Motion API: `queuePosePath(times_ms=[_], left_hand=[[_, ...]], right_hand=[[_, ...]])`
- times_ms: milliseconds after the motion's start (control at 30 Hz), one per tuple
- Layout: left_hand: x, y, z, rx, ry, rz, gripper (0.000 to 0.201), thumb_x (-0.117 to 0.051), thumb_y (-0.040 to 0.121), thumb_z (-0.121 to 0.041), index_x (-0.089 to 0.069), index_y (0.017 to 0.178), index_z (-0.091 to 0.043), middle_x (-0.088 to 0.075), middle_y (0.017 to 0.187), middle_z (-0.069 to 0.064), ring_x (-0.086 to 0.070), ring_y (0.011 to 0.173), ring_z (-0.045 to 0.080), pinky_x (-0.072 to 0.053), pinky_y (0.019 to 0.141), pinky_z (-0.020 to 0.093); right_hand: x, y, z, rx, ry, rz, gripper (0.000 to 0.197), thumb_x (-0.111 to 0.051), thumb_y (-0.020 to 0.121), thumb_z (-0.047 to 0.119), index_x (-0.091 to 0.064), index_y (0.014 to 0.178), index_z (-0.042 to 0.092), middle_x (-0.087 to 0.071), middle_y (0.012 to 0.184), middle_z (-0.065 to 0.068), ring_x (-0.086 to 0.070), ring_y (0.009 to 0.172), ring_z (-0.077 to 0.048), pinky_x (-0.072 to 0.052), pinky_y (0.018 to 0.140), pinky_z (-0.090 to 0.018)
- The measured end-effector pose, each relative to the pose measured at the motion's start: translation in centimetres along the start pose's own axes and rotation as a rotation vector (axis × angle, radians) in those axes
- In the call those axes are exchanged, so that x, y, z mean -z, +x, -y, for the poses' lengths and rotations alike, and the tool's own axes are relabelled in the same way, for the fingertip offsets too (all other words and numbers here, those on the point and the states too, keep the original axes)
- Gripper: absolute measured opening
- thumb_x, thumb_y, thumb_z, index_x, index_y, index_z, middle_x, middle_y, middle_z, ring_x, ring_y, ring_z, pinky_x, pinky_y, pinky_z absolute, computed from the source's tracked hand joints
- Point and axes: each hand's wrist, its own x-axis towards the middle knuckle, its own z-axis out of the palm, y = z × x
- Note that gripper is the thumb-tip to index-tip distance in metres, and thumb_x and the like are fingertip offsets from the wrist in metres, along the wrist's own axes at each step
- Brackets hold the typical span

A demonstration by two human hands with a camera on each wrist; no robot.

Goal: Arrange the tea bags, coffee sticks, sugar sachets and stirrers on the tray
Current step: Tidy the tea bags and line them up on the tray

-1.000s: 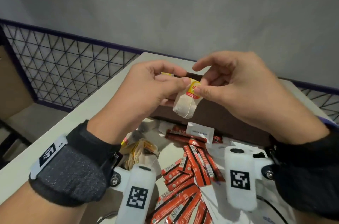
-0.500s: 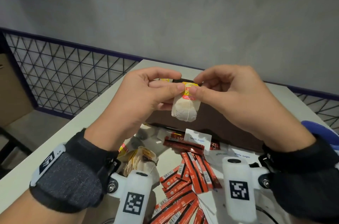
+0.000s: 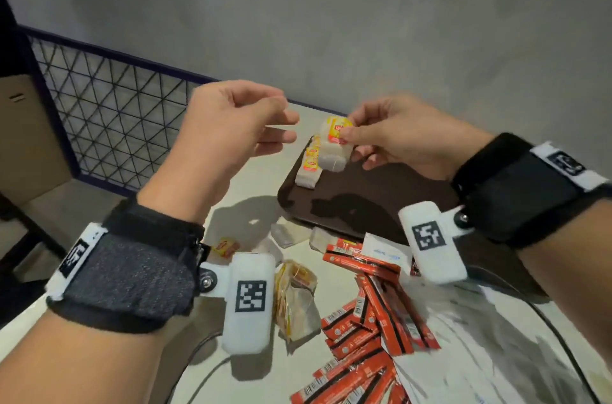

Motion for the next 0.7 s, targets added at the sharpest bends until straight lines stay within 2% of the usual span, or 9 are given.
queuePosePath(times_ms=[133, 200, 300, 400, 467, 533, 633, 700], left_hand=[[1.2, 0.8, 0.2, -0.012, -0.014, -0.065, 0.008, -0.064, 0.095, -0.007, -0.071, 0.099, -0.009, -0.081, 0.085, 0.007, -0.079, 0.080, 0.030, -0.063, 0.085, 0.046], [1.5, 0.9, 0.1, -0.018, -0.038, -0.076, 0.008, -0.064, 0.095, -0.007, -0.071, 0.097, -0.009, -0.081, 0.085, 0.008, -0.079, 0.080, 0.031, -0.064, 0.084, 0.045], [1.7, 1.0, -0.2, -0.035, -0.078, -0.087, 0.010, -0.063, 0.095, -0.010, -0.070, 0.089, -0.012, -0.080, 0.085, 0.009, -0.078, 0.080, 0.031, -0.065, 0.080, 0.041], [2.1, 1.1, -0.2, -0.043, -0.106, -0.088, 0.010, -0.062, 0.095, -0.010, -0.069, 0.089, -0.012, -0.080, 0.083, 0.007, -0.078, 0.074, 0.028, -0.064, 0.075, 0.038], [2.1, 1.0, -0.2, -0.046, -0.117, -0.087, 0.009, -0.062, 0.095, -0.011, -0.069, 0.090, -0.012, -0.080, 0.082, 0.007, -0.076, 0.070, 0.025, -0.064, 0.072, 0.036], [2.1, 0.9, -0.3, -0.049, -0.121, -0.086, 0.009, -0.062, 0.095, -0.010, -0.069, 0.090, -0.012, -0.080, 0.081, 0.007, -0.075, 0.069, 0.023, -0.064, 0.071, 0.035], [1.9, 0.9, -0.4, -0.056, -0.126, -0.079, 0.008, -0.062, 0.095, -0.010, -0.068, 0.090, -0.011, -0.080, 0.080, 0.007, -0.074, 0.067, 0.023, -0.063, 0.069, 0.034], [1.8, 0.9, -0.4, -0.057, -0.129, -0.077, 0.008, -0.061, 0.096, -0.010, -0.068, 0.092, -0.010, -0.079, 0.078, 0.007, -0.073, 0.066, 0.023, -0.063, 0.068, 0.033]], right_hand=[[-2.1, 4.0, -2.2, -0.155, -0.109, 0.143, 0.007, -0.066, 0.098, 0.011, -0.061, 0.094, 0.010, -0.073, 0.087, -0.010, -0.068, 0.070, -0.016, -0.059, 0.071, -0.032], [-3.3, 5.5, -3.3, -0.218, -0.084, 0.182, 0.014, -0.064, 0.098, 0.007, -0.057, 0.088, 0.011, -0.069, 0.084, -0.013, -0.068, 0.071, -0.021, -0.059, 0.070, -0.034], [-4.6, 6.8, -4.5, -0.305, -0.032, 0.200, 0.019, -0.061, 0.099, 0.004, -0.052, 0.083, 0.011, -0.061, 0.081, -0.017, -0.068, 0.073, -0.027, -0.059, 0.066, -0.035], [-5.4, 7.6, -5.3, -0.368, -0.024, 0.174, 0.018, -0.057, 0.102, 0.005, -0.054, 0.084, 0.007, -0.059, 0.085, -0.017, -0.069, 0.078, -0.031, -0.061, 0.072, -0.037], [-5.6, 7.8, -5.4, -0.390, -0.018, 0.137, 0.014, -0.057, 0.102, 0.006, -0.056, 0.087, 0.005, -0.062, 0.091, -0.018, -0.069, 0.080, -0.031, -0.063, 0.080, -0.040], [-5.6, 8.2, -5.5, -0.400, -0.007, 0.115, 0.006, -0.063, 0.098, 0.006, -0.062, 0.097, 0.000, -0.069, 0.104, -0.021, -0.071, 0.084, -0.032, -0.063, 0.081, -0.040], [-5.8, 8.3, -5.5, -0.417, 0.040, 0.143, 0.030, -0.074, 0.091, 0.008, -0.066, 0.117, -0.003, -0.073, 0.114, -0.022, -0.074, 0.090, -0.030, -0.063, 0.073, -0.034], [-5.9, 7.8, -5.1, -0.424, 0.025, 0.134, 0.035, -0.076, 0.090, 0.010, -0.064, 0.121, -0.001, -0.073, 0.113, -0.022, -0.074, 0.093, -0.030, -0.063, 0.071, -0.034]])
